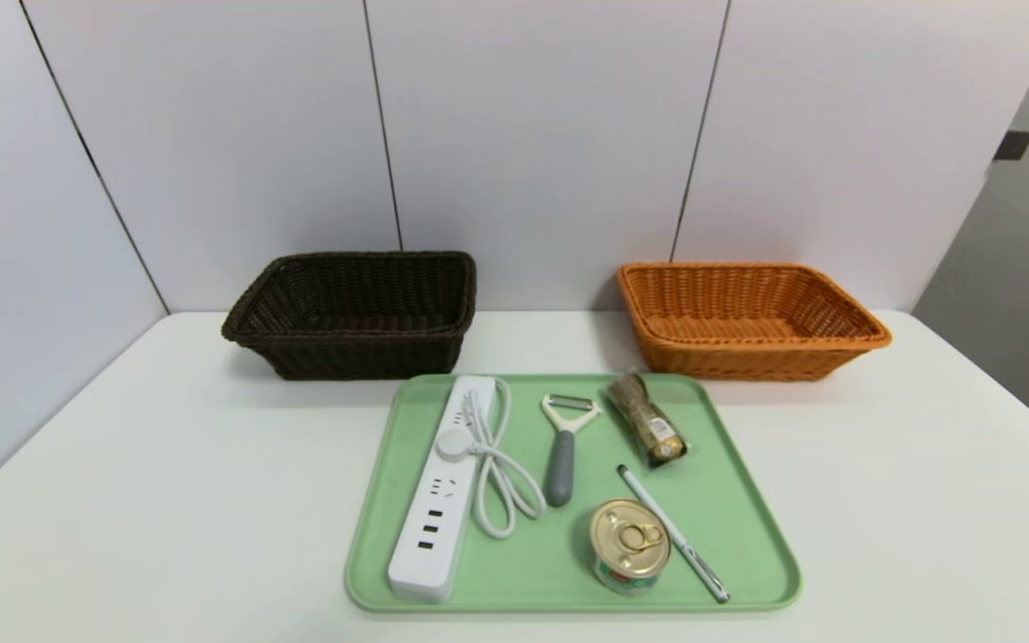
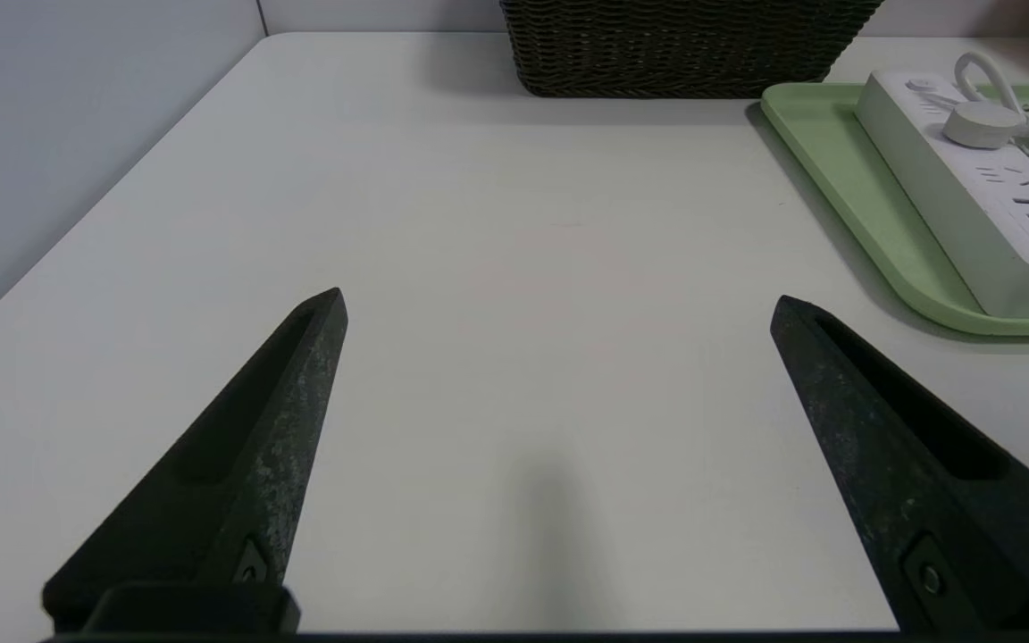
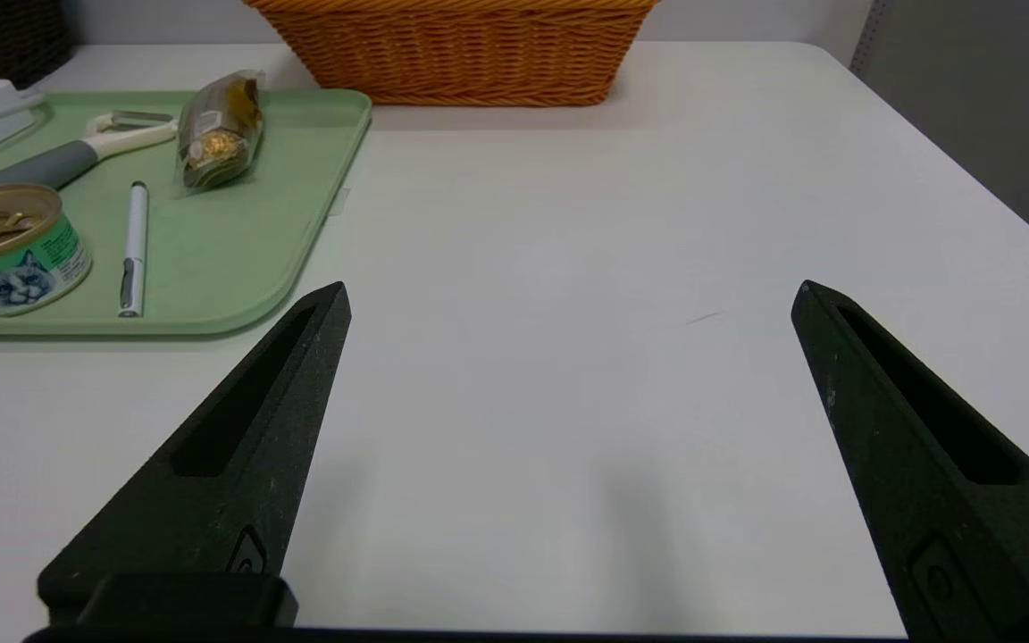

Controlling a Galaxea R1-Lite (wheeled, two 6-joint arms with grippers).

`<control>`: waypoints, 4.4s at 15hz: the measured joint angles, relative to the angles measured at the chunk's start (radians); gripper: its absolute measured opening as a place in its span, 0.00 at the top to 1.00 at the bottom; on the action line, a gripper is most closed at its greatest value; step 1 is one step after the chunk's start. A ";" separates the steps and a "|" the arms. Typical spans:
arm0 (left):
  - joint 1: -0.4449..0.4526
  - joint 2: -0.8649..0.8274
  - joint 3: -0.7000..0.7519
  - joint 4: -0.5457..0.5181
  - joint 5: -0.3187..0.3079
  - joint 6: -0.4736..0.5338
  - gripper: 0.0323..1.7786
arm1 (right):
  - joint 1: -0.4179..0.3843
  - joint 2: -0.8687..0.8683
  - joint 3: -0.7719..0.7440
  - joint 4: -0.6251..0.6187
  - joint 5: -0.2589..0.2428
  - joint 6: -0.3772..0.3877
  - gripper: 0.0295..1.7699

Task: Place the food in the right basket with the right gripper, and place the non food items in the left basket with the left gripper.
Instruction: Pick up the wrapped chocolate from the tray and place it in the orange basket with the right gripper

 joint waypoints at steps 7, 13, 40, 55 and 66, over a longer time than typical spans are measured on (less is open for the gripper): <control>0.000 0.000 -0.001 0.024 -0.006 0.024 0.05 | 0.000 0.001 -0.006 0.003 0.002 -0.002 0.03; 0.000 0.091 -0.443 0.374 -0.153 0.042 0.05 | 0.000 0.240 -0.426 0.134 0.053 0.001 0.03; -0.333 1.095 -1.027 0.537 -0.135 -0.249 0.05 | 0.531 1.551 -1.390 0.781 -0.021 0.223 0.03; -0.357 1.159 -1.077 0.538 -0.052 -0.242 0.05 | 0.590 2.062 -1.648 0.664 -0.248 0.347 0.03; -0.359 1.154 -1.093 0.538 -0.053 -0.242 0.05 | 0.579 2.158 -1.696 0.664 -0.250 0.357 0.34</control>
